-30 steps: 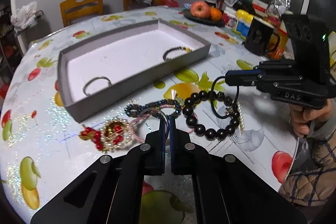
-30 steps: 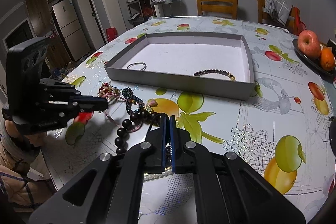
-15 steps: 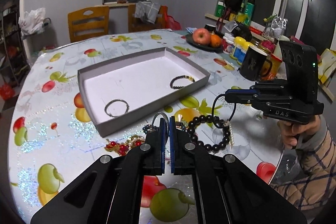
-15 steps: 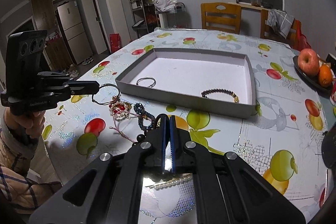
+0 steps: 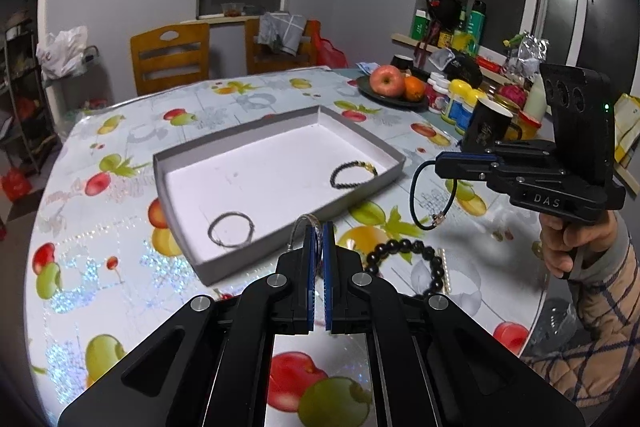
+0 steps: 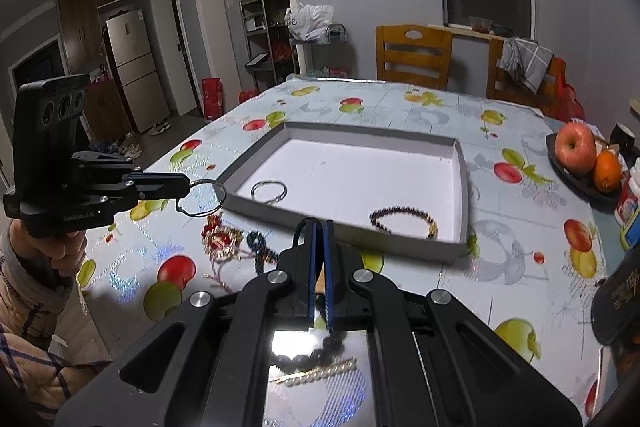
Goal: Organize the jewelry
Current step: 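Carry both bracelets over the gray box and open both tools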
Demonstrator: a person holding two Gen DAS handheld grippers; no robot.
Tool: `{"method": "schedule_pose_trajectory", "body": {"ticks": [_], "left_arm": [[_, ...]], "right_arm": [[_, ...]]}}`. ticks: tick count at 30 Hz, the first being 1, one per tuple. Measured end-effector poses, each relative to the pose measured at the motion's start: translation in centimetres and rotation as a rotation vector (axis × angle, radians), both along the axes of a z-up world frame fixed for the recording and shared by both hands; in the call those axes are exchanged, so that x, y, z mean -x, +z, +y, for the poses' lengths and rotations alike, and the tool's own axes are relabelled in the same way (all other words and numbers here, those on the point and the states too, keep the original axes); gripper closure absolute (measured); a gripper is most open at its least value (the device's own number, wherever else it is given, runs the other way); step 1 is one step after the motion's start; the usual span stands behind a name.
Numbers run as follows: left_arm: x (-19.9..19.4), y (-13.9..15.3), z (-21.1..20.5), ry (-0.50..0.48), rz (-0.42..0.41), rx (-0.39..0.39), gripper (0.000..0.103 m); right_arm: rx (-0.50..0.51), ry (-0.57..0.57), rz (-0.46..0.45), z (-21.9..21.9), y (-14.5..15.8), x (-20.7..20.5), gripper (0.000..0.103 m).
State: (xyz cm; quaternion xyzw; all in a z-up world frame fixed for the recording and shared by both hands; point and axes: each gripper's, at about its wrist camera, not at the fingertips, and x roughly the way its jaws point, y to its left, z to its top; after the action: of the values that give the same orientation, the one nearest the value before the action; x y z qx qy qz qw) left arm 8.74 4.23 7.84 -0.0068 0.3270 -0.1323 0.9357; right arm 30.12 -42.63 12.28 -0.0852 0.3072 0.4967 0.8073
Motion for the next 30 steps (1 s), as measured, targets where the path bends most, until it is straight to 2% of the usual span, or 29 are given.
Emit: {"method": "schedule_pose_trajectory", "body": {"ticks": [18,23,30], "left_arm": [[-3.4,2.7,0.5,0.049,-0.047,-0.047,0.099],[-5.6,1.8,0.9,0.083,-0.031,-0.037,0.099],[-9.1,-0.3,1.1,0.119,0.001,-0.046,0.099]], "right_arm": [[-0.031,-0.009,-0.111,3.3,4.6,-3.7,0.1],[-0.032,-0.022,-0.094,4.4,4.0,-5.3,0.1],[-0.017,-0.053,-0.044,6.2,1.6,-8.1,0.1]]}}
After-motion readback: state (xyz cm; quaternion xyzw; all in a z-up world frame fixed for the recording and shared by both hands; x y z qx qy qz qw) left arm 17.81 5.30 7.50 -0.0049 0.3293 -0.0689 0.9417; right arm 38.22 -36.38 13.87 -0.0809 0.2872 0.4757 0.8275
